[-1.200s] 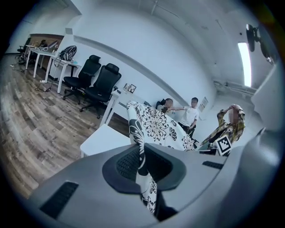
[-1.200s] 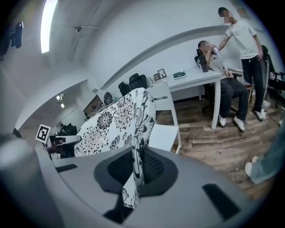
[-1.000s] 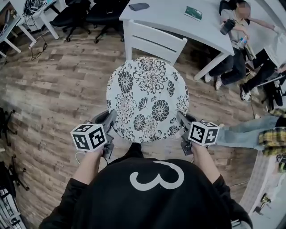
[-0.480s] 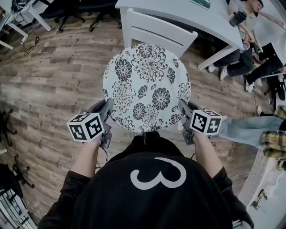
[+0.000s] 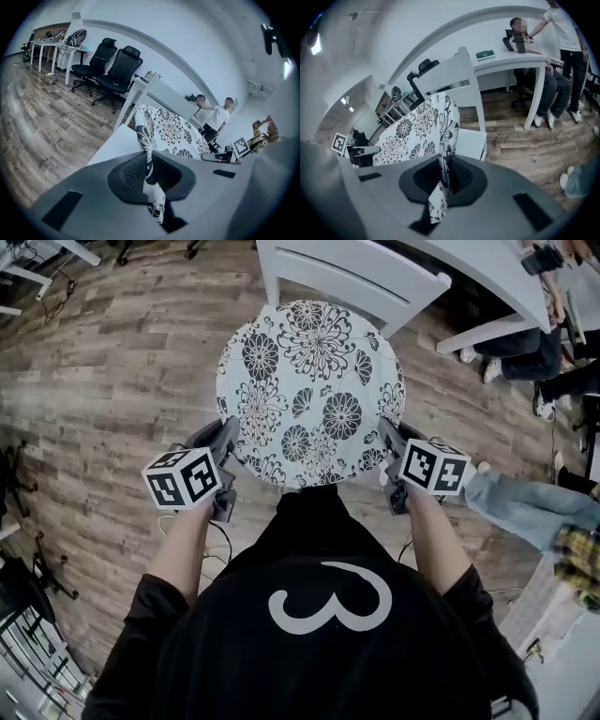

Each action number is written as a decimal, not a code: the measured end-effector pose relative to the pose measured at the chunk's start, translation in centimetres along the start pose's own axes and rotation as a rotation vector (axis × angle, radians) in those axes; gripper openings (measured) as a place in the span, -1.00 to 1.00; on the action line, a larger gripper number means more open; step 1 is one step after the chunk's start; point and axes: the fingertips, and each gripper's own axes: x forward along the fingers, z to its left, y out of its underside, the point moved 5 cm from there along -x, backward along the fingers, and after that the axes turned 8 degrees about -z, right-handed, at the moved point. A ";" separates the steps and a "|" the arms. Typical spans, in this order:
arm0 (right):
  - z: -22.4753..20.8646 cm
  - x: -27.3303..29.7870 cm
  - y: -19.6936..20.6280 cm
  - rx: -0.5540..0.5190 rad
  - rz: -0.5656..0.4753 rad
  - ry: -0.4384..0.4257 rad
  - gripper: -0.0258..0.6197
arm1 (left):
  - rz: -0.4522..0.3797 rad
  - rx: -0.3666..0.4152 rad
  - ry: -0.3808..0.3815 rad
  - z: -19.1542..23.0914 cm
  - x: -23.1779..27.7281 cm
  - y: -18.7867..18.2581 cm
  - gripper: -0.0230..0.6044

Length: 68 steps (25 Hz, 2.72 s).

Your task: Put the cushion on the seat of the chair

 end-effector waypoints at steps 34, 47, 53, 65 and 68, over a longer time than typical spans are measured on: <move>-2.7 4.0 1.0 -0.119 0.199 0.206 -0.85 | 0.149 0.001 -0.181 5.3 4.2 3.7 -0.84; -4.6 5.2 1.3 -0.080 0.261 0.221 -0.58 | 0.206 0.014 -0.236 6.7 5.3 4.9 -0.78; -4.9 4.9 1.1 -0.025 0.226 0.215 -0.48 | 0.214 -0.003 -0.268 7.7 4.9 5.1 -0.29; -4.7 -1.1 0.4 0.116 -0.003 0.234 0.12 | 0.096 -0.161 -0.218 8.4 -0.1 5.0 0.15; -2.0 -4.7 0.0 0.138 -0.085 0.181 0.12 | 0.050 -0.192 -0.151 7.1 -2.8 4.1 0.15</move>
